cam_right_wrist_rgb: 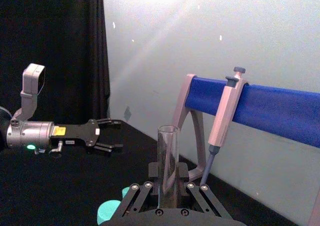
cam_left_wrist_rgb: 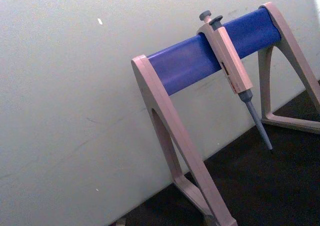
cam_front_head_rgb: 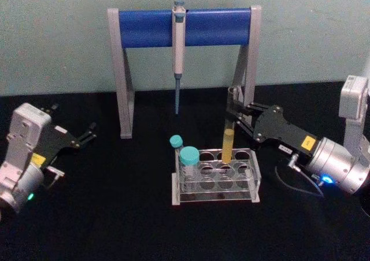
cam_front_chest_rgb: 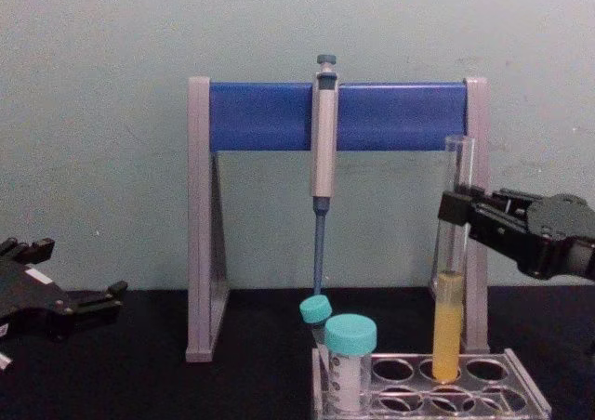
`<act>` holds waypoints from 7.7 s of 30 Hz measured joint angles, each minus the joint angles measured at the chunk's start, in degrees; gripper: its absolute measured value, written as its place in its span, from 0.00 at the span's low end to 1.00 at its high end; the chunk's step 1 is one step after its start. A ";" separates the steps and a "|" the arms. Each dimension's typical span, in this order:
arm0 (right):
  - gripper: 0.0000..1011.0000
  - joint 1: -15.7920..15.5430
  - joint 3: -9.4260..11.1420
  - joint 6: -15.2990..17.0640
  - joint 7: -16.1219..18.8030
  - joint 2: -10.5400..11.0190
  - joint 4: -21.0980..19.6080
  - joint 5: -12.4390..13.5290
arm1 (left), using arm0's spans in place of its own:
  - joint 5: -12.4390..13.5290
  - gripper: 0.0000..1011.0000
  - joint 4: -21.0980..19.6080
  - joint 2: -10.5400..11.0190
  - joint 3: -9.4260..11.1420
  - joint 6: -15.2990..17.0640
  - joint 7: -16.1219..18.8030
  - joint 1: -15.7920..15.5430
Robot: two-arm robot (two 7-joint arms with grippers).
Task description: Pick up the test tube from the test tube rack, shake it, then place it back into the test tube rack.
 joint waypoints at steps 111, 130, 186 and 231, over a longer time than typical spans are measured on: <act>0.21 1.47 -2.46 0.76 -1.17 -2.17 5.43 -6.29 | 0.00 0.99 0.00 0.00 0.00 0.00 0.00 0.00; 0.21 1.40 -2.46 0.77 -1.27 -2.16 5.34 -6.37 | 0.00 0.99 0.00 0.00 0.00 0.00 0.00 -0.01; 0.99 -4.99 6.27 -4.25 -14.50 -4.17 -3.26 -7.34 | 0.00 0.99 0.00 0.00 0.00 0.00 0.00 0.00; 0.99 -7.40 9.08 12.40 -35.63 -8.31 -0.63 -23.15 | 0.00 0.99 0.00 0.00 0.00 0.00 0.00 0.00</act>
